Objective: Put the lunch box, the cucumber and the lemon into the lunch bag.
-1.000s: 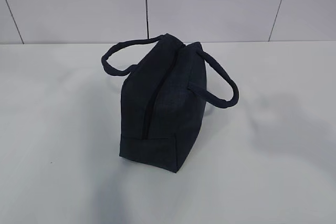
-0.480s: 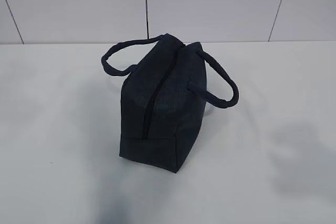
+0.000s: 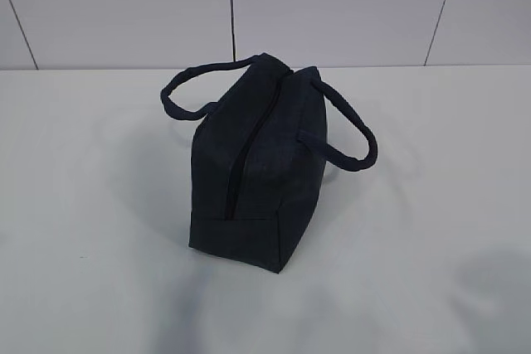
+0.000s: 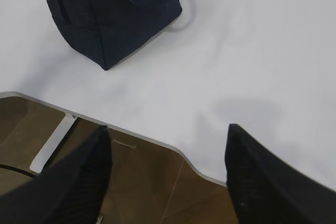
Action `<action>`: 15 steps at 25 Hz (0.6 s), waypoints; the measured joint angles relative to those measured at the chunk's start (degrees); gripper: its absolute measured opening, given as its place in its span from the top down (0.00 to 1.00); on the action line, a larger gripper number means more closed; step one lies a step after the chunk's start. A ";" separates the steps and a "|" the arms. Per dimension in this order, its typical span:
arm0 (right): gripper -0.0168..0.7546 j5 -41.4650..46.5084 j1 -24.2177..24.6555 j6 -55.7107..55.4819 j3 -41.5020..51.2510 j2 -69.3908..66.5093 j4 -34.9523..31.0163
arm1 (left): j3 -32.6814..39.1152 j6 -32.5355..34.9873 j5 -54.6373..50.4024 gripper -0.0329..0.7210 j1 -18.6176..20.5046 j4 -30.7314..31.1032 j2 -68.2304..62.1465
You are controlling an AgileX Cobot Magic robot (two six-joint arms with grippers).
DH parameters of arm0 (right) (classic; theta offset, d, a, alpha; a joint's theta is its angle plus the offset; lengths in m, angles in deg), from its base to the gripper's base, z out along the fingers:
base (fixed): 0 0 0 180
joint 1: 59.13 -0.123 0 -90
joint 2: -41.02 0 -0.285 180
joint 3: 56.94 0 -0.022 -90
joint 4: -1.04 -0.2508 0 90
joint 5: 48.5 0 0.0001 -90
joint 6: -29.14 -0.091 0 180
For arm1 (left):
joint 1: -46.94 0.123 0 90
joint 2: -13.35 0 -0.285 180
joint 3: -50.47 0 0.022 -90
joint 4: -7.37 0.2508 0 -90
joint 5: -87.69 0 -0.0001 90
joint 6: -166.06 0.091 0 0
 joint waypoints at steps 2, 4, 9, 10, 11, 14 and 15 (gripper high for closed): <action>0.31 -0.23 0.00 0.14 2.29 2.37 0.10 | 2.40 0.00 0.00 0.67 0.00 0.30 3.65; 0.31 -0.45 0.00 0.14 3.93 3.43 0.10 | 4.96 0.00 0.00 0.67 0.00 0.41 7.49; 0.31 -0.82 0.00 0.27 4.55 3.42 0.10 | 10.27 0.04 -2.21 0.67 0.00 0.55 15.28; 0.31 -0.82 0.00 0.27 4.55 3.42 0.10 | 11.25 0.04 -2.88 0.67 0.00 0.55 16.66; 0.31 -0.82 0.00 0.27 4.55 3.42 0.10 | 12.13 0.04 -3.17 0.67 0.00 0.55 18.01; 0.31 -0.82 0.00 0.27 4.63 3.42 0.10 | 14.68 0.04 -3.41 0.67 0.00 0.55 21.83; 0.31 -0.82 0.00 0.27 4.97 3.42 0.10 | 15.80 0.04 -3.30 0.67 0.00 0.55 23.11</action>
